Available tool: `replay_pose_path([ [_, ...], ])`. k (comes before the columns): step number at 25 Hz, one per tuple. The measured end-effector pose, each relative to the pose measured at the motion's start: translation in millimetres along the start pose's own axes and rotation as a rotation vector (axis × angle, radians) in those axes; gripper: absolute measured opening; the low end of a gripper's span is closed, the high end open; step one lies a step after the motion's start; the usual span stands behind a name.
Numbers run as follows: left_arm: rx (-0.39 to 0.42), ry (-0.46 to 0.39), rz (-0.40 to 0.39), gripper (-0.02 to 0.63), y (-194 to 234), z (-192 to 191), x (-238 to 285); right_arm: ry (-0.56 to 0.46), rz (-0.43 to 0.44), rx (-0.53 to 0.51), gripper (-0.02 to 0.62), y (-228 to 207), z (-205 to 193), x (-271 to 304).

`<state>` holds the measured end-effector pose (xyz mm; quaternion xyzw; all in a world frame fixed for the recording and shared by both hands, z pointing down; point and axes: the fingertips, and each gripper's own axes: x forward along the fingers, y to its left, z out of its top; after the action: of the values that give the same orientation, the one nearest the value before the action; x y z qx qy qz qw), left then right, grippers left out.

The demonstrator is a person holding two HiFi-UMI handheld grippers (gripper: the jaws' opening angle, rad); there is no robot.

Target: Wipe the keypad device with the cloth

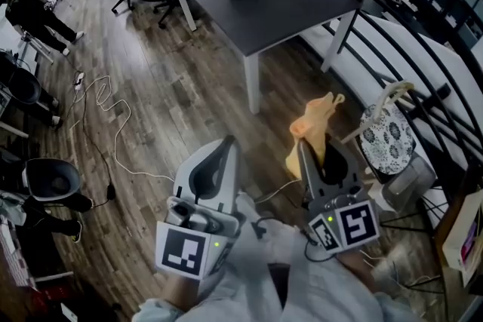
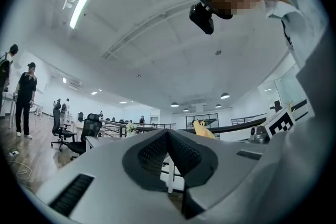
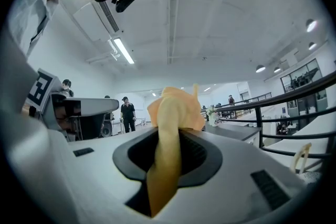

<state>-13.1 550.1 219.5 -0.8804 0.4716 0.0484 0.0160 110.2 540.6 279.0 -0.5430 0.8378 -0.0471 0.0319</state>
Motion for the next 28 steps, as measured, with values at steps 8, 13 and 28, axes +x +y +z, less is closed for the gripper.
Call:
replay_pose_path([
  [8, -0.002, 0.014, 0.005, 0.014, 2.8, -4.1, -0.8, 0.024, 0.006, 0.009, 0.099, 4.3, -7.3, 4.2],
  [13, -0.013, 0.013, -0.001, 0.014, 13.6, -11.1, 8.7, 0.029, -0.015, 0.001, 0.100, -2.3, -11.2, 12.5],
  [28, -0.040, 0.004, -0.060, 0.014, 64.0, -23.5, 107.6, 0.061, -0.067, -0.008, 0.100, -51.3, -9.6, 96.9],
])
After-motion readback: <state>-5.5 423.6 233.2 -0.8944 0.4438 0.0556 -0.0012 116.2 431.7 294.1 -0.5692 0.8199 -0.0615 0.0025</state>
